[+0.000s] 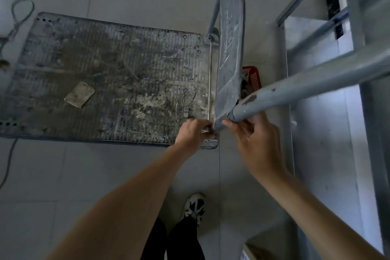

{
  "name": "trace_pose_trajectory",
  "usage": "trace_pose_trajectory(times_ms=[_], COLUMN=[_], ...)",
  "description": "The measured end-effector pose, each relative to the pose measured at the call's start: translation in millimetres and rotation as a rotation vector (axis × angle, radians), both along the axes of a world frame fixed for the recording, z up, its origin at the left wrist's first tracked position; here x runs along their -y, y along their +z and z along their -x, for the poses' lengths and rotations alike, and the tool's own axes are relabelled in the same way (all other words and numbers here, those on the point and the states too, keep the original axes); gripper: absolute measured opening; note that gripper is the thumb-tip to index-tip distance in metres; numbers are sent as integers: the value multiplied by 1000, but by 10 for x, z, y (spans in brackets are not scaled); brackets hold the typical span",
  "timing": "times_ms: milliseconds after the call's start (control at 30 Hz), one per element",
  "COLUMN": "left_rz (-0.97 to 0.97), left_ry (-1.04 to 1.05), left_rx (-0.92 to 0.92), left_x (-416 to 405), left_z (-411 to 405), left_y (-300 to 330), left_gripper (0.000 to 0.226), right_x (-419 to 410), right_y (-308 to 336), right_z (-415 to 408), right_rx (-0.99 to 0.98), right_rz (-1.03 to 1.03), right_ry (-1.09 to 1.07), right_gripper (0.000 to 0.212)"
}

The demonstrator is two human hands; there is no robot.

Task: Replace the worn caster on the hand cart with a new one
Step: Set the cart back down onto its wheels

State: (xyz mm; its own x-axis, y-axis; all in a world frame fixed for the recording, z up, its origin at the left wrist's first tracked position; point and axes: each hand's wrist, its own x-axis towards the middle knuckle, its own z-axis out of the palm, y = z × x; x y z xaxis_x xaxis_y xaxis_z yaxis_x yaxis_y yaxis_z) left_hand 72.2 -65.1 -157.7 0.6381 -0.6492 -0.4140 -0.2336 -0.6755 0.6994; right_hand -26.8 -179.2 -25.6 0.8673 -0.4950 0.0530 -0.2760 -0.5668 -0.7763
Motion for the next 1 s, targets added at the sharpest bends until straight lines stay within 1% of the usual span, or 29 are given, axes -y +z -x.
trace_pose_trajectory(times_ms=[67, 100, 133, 167, 200, 333, 400, 533, 667, 733, 833, 933, 1000], left_rz=[-69, -89, -97, -99, -102, -148, -157, -149, -153, -144, -114, -101, -85], left_ry=[-34, -46, -48, -53, -63, -98, -90, -99, -108, -138, -175, -220, -246], left_rx=[28, 24, 12, 3, 1, 36, 42, 93, 149, 205, 309, 345, 368], left_x=[-58, -94, -135, -178, -222, -337, -345, -332, -352, -363, -345, -313, -281], left_z=[71, 97, 114, 124, 128, 76, -4, -215, -402, -467, -543, -584, -591], left_y=[6, 13, 9, 20, 51, 218, 395, 900, 1494, 1843, 2397, 2905, 3214], left_gripper=[25, 30, 35, 39, 41, 52, 55, 54, 57, 60, 64, 66, 67], right_x=[-51, -67, -69, -70, -63, -55, -61, -116, -45, 62, 190, 308, 363], right_y=[-172, -253, -323, -355, -394, -475, -450, -130, 369, 665, 1185, 1631, 1925], right_z=[206, 297, 382, 444, 483, 509, 514, 489, 431, 446, 483, 533, 552], right_rx=[-44, -53, -45, -38, -29, -68, -92, -138, -205, -249, -296, -343, -342], right_rz=[42, 48, 58, 71, 87, 25, -8, 12, -135, -168, -176, -171, -181], right_ry=[18, 41, 71, 90, 101, 92, 84, 33, 39, 59, 49, 37, -22], right_gripper=[37, 27, 13, 9, 14, 11, 18, 45, 89, 100, 104, 98, 98])
